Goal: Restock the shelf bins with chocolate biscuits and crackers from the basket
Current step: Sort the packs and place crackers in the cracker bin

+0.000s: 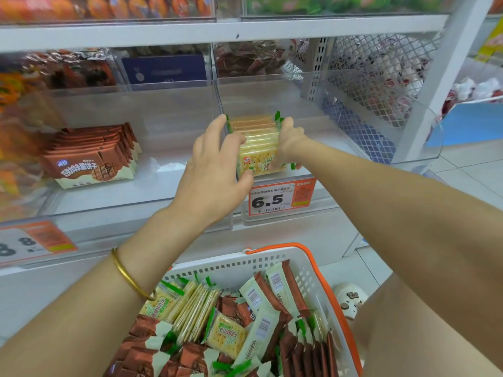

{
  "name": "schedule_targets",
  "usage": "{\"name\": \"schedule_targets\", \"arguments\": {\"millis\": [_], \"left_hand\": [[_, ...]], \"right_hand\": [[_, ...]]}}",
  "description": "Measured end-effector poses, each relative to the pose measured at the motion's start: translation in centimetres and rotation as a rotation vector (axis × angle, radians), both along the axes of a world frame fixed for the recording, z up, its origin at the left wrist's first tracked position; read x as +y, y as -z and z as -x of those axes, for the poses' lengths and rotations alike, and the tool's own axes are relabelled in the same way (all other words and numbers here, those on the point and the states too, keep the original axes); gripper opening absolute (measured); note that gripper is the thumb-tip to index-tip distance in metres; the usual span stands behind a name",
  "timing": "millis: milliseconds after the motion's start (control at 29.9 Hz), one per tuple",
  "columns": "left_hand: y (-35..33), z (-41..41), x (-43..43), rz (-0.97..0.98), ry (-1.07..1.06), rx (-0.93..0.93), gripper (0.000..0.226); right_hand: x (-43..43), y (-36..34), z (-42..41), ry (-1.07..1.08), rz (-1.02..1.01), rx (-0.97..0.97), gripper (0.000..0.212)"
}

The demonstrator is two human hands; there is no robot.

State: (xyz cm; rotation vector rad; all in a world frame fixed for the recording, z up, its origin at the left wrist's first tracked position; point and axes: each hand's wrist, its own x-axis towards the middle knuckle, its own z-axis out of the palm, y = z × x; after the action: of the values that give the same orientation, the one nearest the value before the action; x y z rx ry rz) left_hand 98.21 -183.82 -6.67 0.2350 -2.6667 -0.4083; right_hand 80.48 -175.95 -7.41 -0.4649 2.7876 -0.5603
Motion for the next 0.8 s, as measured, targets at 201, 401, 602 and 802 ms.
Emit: {"name": "schedule_targets", "arguments": {"millis": [201,401,602,802], "left_hand": [[0.1,-0.1,0.1,0.033,0.001,0.002,0.052],[0.0,-3.5,1.2,0.026,0.071,0.293,0.038],[9.2,-10.7,1.8,0.009,0.213,0.052,0.029],[15.6,-12.9,0.9,-0.221,0.086,-0.350,0.036]], "right_hand": [[0.6,-0.8,-0.8,-0.011,-0.051,0.061,0.092],[5.4,-4.7,-7.0,-0.063,0.215,0.354,0.044],[9.4,1.3,-16.1,-0.392,0.268,-0.218,0.010],[6.5,15.9,-15.2,-0.617,-0.458,-0.287,0.025]]}}
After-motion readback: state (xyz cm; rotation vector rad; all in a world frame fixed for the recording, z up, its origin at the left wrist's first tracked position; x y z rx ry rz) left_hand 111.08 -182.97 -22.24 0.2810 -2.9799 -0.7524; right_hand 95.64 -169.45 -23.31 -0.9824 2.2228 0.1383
